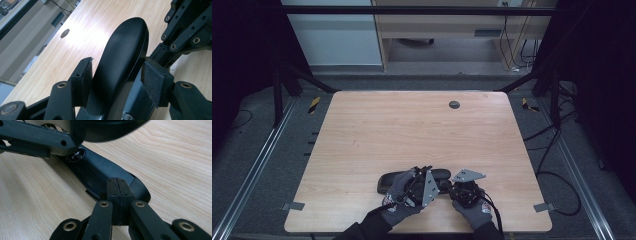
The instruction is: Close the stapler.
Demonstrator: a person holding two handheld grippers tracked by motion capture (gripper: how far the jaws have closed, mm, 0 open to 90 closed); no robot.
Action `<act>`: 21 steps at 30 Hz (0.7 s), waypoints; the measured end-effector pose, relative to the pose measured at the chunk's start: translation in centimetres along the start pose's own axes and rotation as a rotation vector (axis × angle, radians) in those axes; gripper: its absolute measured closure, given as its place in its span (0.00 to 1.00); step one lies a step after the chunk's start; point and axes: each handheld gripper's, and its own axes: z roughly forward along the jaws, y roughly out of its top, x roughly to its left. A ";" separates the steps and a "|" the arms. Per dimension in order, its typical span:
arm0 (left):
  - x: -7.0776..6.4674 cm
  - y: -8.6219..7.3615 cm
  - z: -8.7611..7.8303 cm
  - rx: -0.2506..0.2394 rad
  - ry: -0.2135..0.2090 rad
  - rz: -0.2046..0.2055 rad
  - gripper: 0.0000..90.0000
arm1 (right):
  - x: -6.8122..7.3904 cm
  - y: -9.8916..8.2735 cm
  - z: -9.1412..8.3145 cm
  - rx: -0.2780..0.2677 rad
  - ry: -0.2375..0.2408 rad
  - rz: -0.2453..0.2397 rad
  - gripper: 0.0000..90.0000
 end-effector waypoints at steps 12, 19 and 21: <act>0.0 0.0 0.0 -0.004 -0.005 -0.006 0.47 | -0.1 0.0 -0.2 0.007 -0.004 0.000 1.00; 0.1 0.0 -0.1 -0.011 -0.042 -0.036 0.40 | -0.4 0.1 -0.5 0.005 -0.020 0.005 0.97; 0.1 0.0 -0.3 -0.014 -0.043 -0.037 0.39 | -0.5 0.1 -0.7 0.000 -0.024 0.008 0.96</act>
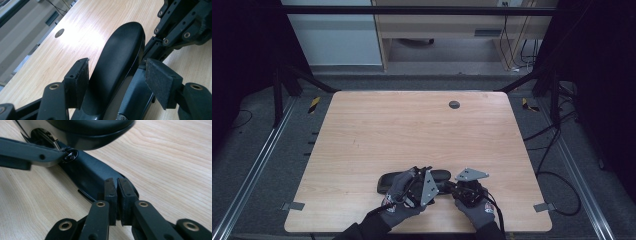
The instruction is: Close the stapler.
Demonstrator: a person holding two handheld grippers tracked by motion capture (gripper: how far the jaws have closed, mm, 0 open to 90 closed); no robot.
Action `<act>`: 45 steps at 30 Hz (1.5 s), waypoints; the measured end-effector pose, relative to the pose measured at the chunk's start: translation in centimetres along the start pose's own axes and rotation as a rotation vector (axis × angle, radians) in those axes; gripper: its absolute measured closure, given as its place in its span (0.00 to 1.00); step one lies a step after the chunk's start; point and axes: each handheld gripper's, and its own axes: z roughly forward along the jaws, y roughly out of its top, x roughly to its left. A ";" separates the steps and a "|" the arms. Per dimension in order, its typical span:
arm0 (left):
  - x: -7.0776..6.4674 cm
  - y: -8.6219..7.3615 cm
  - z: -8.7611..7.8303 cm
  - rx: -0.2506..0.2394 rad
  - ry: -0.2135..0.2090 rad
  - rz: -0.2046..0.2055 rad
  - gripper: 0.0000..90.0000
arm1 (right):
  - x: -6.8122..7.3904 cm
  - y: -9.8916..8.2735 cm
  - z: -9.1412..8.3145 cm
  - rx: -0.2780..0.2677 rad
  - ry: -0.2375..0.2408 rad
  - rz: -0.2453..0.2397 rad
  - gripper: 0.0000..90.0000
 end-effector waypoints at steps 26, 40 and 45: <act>2.6 0.1 -3.7 -0.086 -0.001 -0.125 0.38 | -2.6 0.2 -2.7 -0.079 -0.067 0.058 0.96; 5.6 -1.9 -6.6 -0.105 0.074 -0.241 0.38 | -4.0 1.0 -4.5 -0.118 -0.101 0.099 1.00; 6.5 -3.3 -7.3 -0.098 0.096 -0.289 0.38 | -4.2 1.6 -5.2 -0.145 -0.101 0.095 1.00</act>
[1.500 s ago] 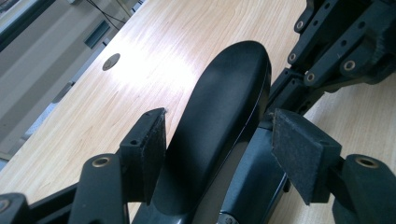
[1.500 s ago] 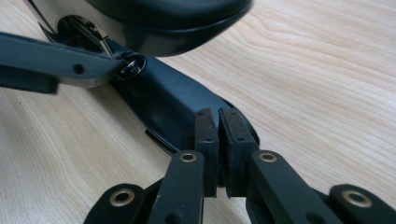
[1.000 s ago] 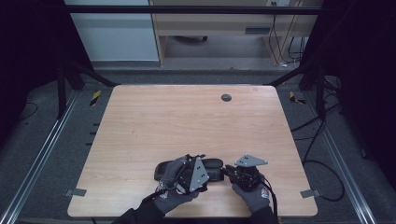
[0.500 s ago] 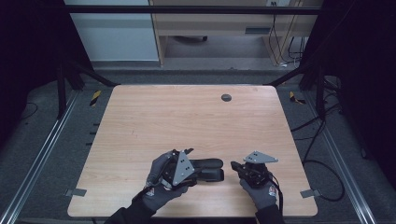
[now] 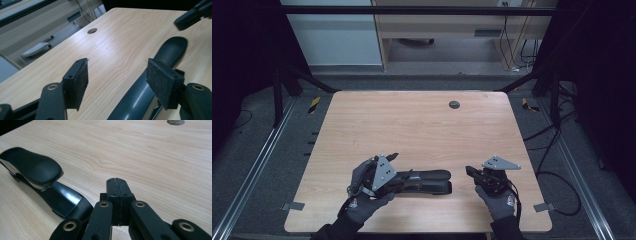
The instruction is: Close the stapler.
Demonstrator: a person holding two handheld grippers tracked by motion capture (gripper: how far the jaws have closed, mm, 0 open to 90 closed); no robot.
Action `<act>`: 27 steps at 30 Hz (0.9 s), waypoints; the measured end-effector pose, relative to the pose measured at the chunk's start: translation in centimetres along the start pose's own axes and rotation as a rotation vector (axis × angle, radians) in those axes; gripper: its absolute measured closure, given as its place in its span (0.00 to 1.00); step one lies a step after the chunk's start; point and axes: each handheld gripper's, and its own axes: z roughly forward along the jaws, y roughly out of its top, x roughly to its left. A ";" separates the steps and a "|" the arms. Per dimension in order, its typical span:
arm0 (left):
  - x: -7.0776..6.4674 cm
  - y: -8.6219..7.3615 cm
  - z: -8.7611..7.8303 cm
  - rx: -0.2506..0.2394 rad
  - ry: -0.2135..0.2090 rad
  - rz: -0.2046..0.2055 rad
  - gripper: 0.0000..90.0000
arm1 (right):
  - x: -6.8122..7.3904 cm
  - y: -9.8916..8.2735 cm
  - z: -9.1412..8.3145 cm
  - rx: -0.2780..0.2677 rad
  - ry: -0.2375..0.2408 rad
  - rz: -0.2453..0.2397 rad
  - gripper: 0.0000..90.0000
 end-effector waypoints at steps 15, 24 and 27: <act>4.5 -5.4 -2.9 0.063 0.132 -0.132 0.37 | 1.5 1.9 -1.0 -0.040 0.046 -0.024 1.00; 6.1 -8.4 -4.9 0.089 0.195 -0.210 0.37 | 4.1 3.3 -1.1 -0.053 0.106 -0.061 1.00; 6.3 -9.1 -5.2 0.095 0.206 -0.223 0.37 | 4.9 3.4 -0.6 -0.041 0.125 -0.071 1.00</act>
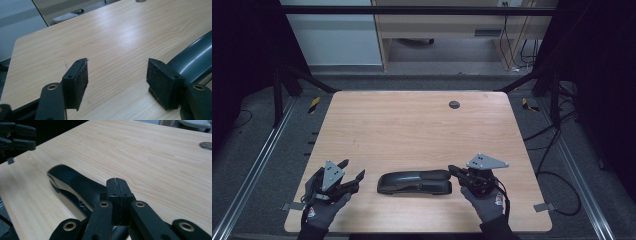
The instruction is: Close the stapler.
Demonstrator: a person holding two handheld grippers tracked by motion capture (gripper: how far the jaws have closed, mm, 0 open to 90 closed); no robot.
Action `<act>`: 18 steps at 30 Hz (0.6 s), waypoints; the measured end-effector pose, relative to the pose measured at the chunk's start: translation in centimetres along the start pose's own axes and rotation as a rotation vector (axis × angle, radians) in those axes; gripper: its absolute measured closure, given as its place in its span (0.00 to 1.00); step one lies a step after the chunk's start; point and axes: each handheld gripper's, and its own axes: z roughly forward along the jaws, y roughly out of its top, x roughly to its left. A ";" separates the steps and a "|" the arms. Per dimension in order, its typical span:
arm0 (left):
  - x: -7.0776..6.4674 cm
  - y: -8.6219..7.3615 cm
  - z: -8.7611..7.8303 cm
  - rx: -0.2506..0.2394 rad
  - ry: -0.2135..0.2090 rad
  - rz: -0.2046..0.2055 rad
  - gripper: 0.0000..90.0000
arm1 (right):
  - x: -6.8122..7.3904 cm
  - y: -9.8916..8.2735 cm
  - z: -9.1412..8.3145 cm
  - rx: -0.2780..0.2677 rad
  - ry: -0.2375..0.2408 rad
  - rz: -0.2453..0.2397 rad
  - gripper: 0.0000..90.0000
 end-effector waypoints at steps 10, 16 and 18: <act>1.0 -1.6 -0.1 0.018 0.020 -0.043 0.37 | 1.8 -0.4 2.0 0.028 0.035 -0.029 1.00; 1.3 -1.8 -0.1 0.017 0.026 -0.063 0.37 | 1.6 -0.8 1.9 0.016 -0.002 -0.024 1.00; 1.3 -1.9 -0.1 0.020 0.026 -0.065 0.37 | 1.6 -1.0 2.0 0.020 -0.013 -0.018 1.00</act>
